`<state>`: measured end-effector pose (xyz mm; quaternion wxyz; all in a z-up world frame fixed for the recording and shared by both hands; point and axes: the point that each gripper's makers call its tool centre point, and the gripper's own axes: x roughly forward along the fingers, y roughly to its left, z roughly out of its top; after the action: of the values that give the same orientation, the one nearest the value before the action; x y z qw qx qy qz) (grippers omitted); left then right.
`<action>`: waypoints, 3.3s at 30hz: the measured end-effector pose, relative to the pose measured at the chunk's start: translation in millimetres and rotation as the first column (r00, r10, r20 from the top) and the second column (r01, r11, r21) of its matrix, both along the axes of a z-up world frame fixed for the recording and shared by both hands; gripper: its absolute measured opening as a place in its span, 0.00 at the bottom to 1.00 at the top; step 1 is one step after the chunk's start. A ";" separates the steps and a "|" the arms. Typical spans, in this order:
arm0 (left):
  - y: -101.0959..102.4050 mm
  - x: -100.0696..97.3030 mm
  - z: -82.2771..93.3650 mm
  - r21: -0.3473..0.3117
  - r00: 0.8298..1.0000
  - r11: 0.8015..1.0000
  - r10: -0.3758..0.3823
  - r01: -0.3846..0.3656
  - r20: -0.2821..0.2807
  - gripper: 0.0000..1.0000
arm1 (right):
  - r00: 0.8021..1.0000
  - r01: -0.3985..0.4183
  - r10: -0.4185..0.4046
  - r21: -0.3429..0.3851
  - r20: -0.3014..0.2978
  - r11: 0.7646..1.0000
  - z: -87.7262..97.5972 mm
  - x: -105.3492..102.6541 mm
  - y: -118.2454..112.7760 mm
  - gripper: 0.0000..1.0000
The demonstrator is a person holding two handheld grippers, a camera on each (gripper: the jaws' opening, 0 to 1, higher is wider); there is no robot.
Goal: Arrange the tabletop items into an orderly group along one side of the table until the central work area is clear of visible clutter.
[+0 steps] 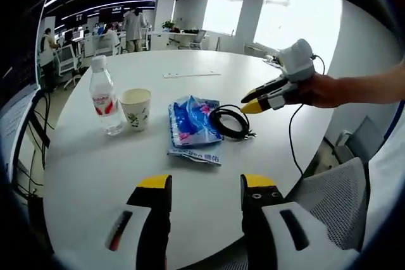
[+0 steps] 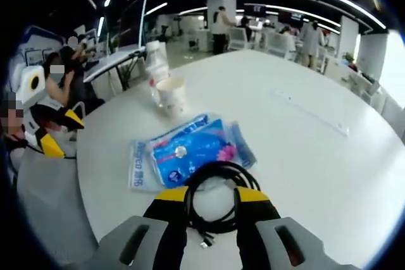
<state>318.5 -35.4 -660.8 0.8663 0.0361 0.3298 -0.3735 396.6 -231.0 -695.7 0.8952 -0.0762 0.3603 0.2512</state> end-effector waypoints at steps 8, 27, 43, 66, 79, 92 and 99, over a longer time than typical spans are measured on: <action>-8.0 -1.5 -4.1 -0.010 1.000 1.000 -0.006 0.006 -0.014 0.42 | 1.000 0.022 -0.021 0.011 -0.014 1.000 -4.8 -10.0 -4.9 0.26; -30.1 -4.2 -14.4 0.007 0.997 0.998 -0.070 0.070 -0.033 0.42 | 0.998 0.052 -0.051 0.018 -0.043 0.999 -13.0 -21.7 -20.0 0.26; -51.9 -5.7 -29.6 -0.024 0.994 0.998 -0.067 0.065 -0.085 0.40 | 0.997 0.044 -0.042 0.030 -0.064 0.999 -24.2 -21.7 -18.5 0.26; -101.3 24.7 -41.9 -0.118 0.988 0.993 -0.019 0.001 -0.153 0.33 | 0.967 0.237 -0.228 0.074 -0.112 0.969 -40.7 -13.6 -43.2 0.23; -142.7 43.2 -50.3 -0.152 0.982 0.988 -0.013 -0.017 -0.189 0.31 | 0.942 0.315 -0.297 0.112 -0.155 0.943 -47.6 -7.7 -52.8 0.22; -153.6 64.1 -70.6 -0.166 0.953 0.973 0.107 -0.158 -0.283 0.27 | 0.931 0.345 -0.317 0.160 -0.179 0.925 -51.0 0.2 -51.8 0.19; -160.3 71.5 -78.1 -0.171 0.936 0.962 0.149 -0.211 -0.318 0.23 | 0.929 0.348 -0.316 0.162 -0.190 0.923 -54.6 1.5 -50.4 0.17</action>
<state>390.0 -195.6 -738.8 0.8354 -0.1404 0.4207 -0.3248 398.1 -281.3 -750.2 0.8961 0.0937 0.4124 0.1345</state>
